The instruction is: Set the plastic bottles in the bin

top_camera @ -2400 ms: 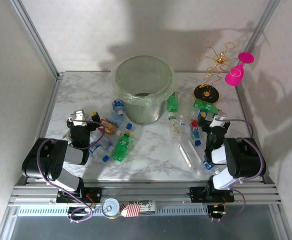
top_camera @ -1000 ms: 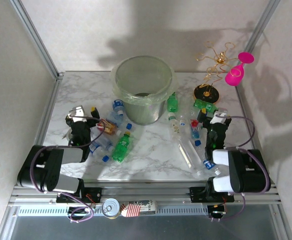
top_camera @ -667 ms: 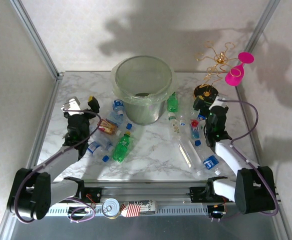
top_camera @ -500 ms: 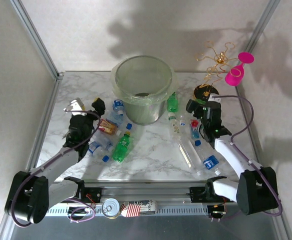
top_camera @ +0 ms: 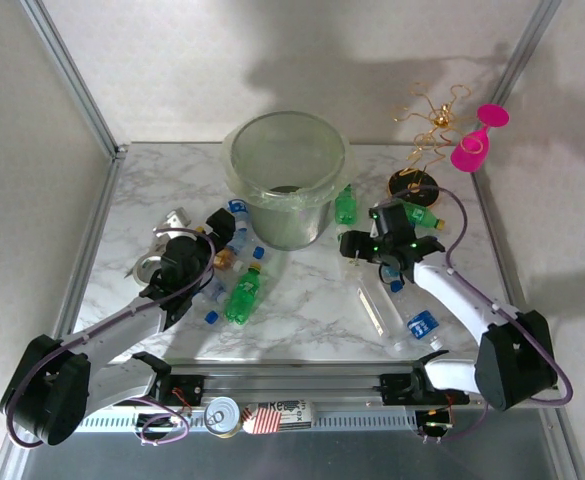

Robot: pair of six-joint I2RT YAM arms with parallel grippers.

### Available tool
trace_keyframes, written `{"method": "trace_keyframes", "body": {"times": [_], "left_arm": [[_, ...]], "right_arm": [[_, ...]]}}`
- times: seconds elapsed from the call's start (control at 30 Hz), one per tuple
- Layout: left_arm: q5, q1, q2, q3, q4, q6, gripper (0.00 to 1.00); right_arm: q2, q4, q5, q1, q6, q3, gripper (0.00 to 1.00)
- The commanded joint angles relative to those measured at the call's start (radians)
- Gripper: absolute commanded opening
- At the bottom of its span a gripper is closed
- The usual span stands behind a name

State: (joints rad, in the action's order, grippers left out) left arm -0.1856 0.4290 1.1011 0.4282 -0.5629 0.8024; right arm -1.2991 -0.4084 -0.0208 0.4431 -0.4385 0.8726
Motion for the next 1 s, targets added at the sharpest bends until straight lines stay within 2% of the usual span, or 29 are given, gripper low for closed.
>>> {"method": "trace_keyframes", "body": {"times": [0.0, 0.13, 0.4, 0.6, 0.87, 0.97], "left_arm": [[-0.061, 0.005, -0.009, 0.018, 0.015, 0.059, 0.99], [-0.096, 0.005, -0.036, 0.018, 0.047, 0.069, 1.00], [-0.191, -0.008, -0.113, 0.011, 0.185, 0.085, 0.99], [-0.203, -0.033, -0.148, 0.000, 0.219, 0.093, 0.99], [-0.201, -0.038, -0.155, -0.011, 0.204, 0.113, 0.99], [-0.198, -0.038, -0.156, -0.017, 0.207, 0.117, 0.99]], "right_arm": [[-0.071, -0.050, 0.026, 0.035, 0.004, 0.050, 0.80], [-0.163, -0.058, 0.127, 0.071, 0.013, 0.097, 0.80], [-0.268, -0.010, 0.155, 0.092, 0.011, 0.101, 0.77], [-0.315, 0.021, 0.180, 0.105, -0.004, 0.088, 0.75], [-0.351, 0.044, 0.191, 0.109, -0.006, 0.088, 0.66], [-0.345, 0.043, 0.204, 0.109, -0.008, 0.082, 0.57]]}}
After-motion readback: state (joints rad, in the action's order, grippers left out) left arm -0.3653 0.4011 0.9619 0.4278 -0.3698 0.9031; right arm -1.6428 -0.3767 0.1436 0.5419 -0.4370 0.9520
